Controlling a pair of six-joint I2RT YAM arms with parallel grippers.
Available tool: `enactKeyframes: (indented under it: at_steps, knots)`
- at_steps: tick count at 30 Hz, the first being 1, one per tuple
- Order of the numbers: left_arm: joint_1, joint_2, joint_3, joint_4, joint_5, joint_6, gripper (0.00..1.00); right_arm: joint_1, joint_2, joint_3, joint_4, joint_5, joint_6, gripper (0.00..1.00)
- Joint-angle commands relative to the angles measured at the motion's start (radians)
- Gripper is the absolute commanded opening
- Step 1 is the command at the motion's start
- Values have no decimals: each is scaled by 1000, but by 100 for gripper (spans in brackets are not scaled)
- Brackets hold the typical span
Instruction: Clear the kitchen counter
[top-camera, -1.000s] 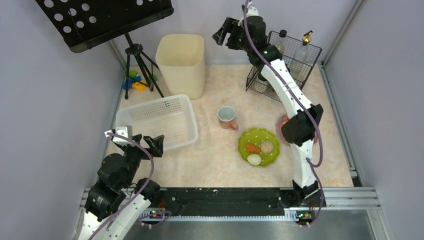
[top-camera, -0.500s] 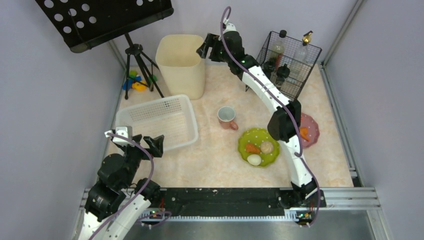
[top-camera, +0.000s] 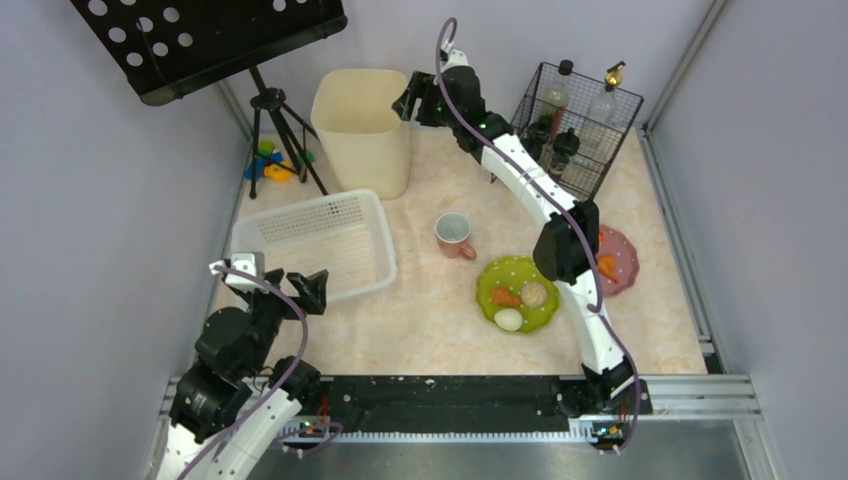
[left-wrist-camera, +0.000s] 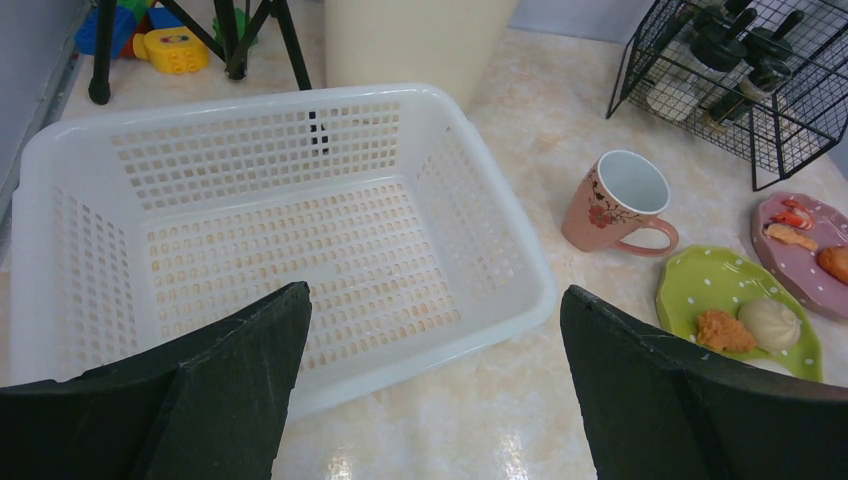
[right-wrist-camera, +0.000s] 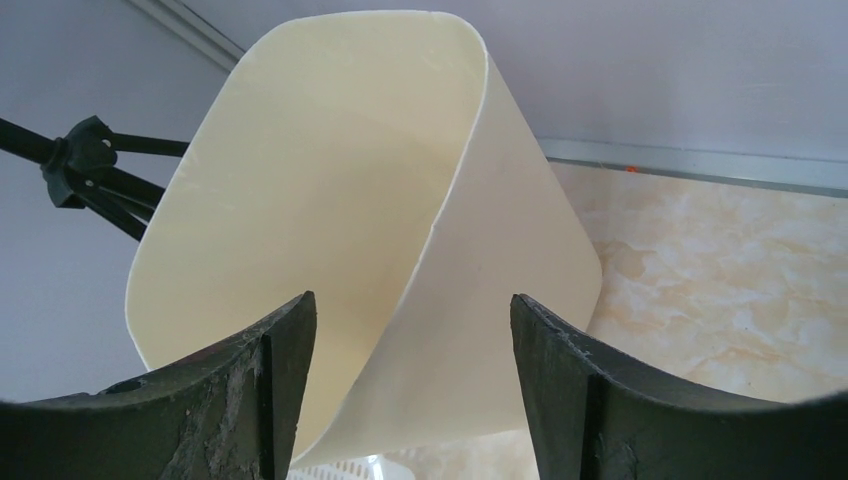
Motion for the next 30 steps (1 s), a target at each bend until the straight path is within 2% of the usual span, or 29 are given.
enactKeyframes:
  at_steps: [1,12,21,30]
  knots:
    - [-2,-10,-4,40,-12,1,99,16,19,0,5,16,-33,70]
    - [-2,-10,-4,40,-15,0,99,15,18,-9,-49,17,-81,60]
    - [-2,-9,-4,40,-15,0,99,15,-11,-33,-89,15,-129,39]
    - [-1,-7,-4,40,-16,1,99,15,-41,-33,-172,28,-177,35]
